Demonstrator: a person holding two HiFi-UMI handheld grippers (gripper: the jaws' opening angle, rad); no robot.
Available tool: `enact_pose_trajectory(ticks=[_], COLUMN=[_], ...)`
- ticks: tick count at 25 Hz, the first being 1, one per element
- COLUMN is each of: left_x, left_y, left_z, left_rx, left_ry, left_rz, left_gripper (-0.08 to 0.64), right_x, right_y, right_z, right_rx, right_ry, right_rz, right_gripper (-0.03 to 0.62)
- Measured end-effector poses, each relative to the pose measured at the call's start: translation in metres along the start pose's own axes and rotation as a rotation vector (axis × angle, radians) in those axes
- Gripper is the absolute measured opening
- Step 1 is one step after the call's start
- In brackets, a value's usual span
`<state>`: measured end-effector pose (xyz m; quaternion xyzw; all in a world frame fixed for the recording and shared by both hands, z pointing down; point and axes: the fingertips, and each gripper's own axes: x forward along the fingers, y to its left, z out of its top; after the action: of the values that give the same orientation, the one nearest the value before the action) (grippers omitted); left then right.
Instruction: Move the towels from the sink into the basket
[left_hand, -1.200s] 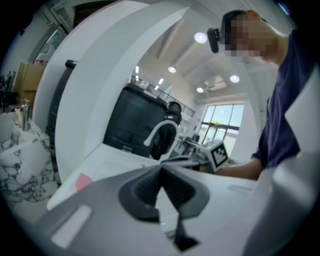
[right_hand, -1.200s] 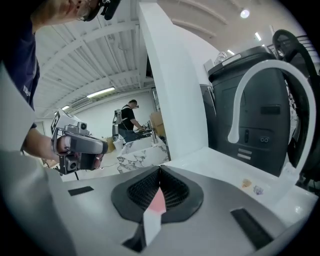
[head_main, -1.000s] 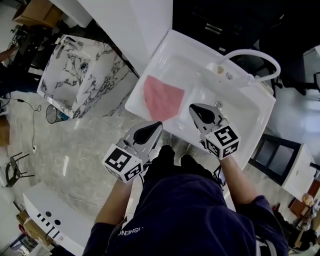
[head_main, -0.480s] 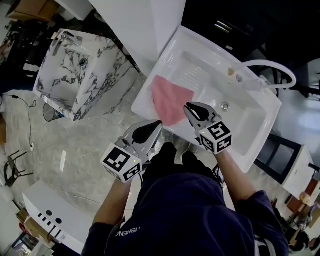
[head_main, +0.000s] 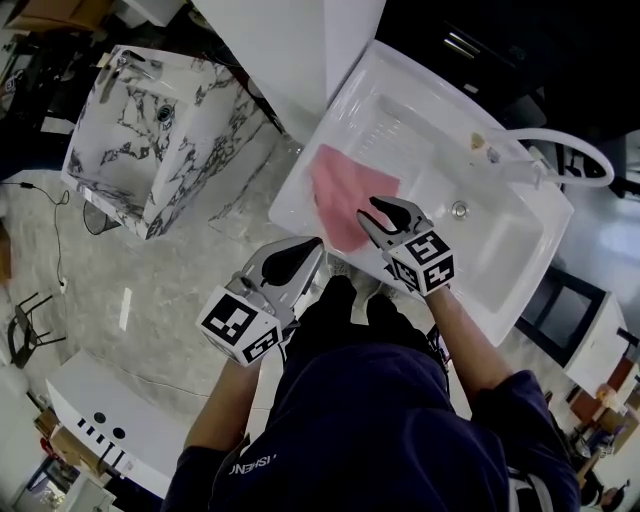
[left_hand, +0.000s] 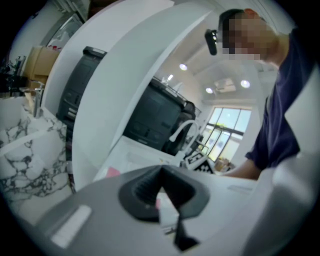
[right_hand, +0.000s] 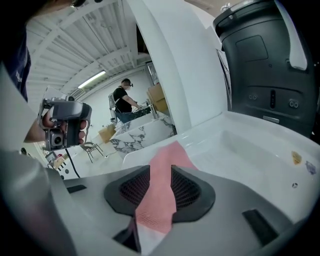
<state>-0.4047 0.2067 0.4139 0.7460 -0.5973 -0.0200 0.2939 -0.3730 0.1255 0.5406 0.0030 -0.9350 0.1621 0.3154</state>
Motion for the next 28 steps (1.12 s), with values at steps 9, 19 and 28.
enact_pose_trajectory(ticks=[9,19,28], left_x=[-0.004,-0.009,-0.014], left_y=[0.011,0.024,0.035], left_z=[-0.006,-0.013,-0.013], left_rx=[-0.028,-0.059,-0.077], left_ry=[0.002,-0.005,-0.014], left_rz=[0.015,0.033,0.045], left_gripper=[0.003,0.002,0.003], right_x=[0.032,0.057,0.068], right_y=[0.003,-0.004,-0.003], right_z=[-0.023,-0.042,-0.048], right_rx=[0.009,0.018,0.043], right_ry=[0.097,0.182,0.202], right_rz=[0.054,0.042,0.047], right_gripper=[0.237,0.305,0.305])
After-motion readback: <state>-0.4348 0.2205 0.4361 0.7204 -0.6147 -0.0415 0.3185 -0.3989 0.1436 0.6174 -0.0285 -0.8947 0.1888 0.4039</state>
